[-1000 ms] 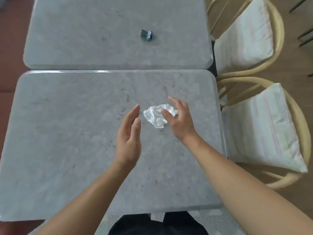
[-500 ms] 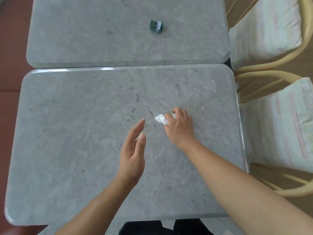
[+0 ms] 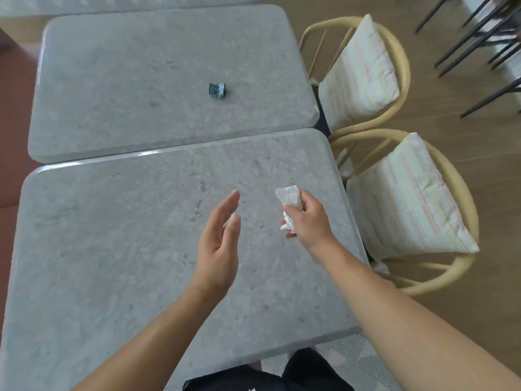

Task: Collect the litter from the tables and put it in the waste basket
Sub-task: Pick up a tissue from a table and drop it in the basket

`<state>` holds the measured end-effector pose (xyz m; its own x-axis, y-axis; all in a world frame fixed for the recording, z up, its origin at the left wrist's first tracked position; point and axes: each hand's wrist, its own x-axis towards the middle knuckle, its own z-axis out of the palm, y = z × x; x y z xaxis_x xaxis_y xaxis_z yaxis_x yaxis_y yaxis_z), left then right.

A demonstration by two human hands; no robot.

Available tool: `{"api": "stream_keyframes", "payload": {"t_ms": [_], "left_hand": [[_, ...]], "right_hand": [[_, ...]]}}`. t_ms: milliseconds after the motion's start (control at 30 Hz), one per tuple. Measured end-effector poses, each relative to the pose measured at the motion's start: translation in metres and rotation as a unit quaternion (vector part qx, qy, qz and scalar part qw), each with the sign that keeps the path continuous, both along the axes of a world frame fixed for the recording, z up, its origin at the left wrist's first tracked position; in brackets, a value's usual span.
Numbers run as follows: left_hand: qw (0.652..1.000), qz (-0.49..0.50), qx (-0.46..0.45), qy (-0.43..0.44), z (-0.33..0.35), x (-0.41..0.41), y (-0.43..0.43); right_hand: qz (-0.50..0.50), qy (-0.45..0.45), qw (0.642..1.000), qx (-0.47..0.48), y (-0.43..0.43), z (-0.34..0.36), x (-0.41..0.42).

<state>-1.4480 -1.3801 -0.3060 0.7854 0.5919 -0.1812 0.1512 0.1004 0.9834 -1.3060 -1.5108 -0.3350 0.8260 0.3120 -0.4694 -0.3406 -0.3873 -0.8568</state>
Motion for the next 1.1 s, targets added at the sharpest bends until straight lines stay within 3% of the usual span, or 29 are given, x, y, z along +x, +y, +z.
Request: {"api": "stream_keyframes", "payload": {"t_ms": [200,467,667,833,1100], "left_hand": [[0.997,-0.070,0.007,-0.041,0.032,0.022,-0.045],[0.977,-0.197,0.033,-0.073,0.062,0.052,-0.157],[0.953,-0.283,0.052,-0.097,0.077,0.069,-0.278],[0.935,-0.332,0.047,-0.111,0.092,0.076,-0.402],[0.887,-0.438,0.023,-0.147,0.109,0.096,-0.561]], "right_hand": [[-0.103,0.044,0.990,0.088,-0.061,0.053,-0.012],[-0.236,0.092,0.945,0.207,-0.187,0.093,-0.017],[-0.280,0.065,0.917,0.277,-0.314,0.114,-0.034],[-0.325,0.030,0.903,0.279,-0.439,0.128,-0.051],[-0.499,-0.054,0.822,0.269,-0.603,0.150,-0.085]]}}
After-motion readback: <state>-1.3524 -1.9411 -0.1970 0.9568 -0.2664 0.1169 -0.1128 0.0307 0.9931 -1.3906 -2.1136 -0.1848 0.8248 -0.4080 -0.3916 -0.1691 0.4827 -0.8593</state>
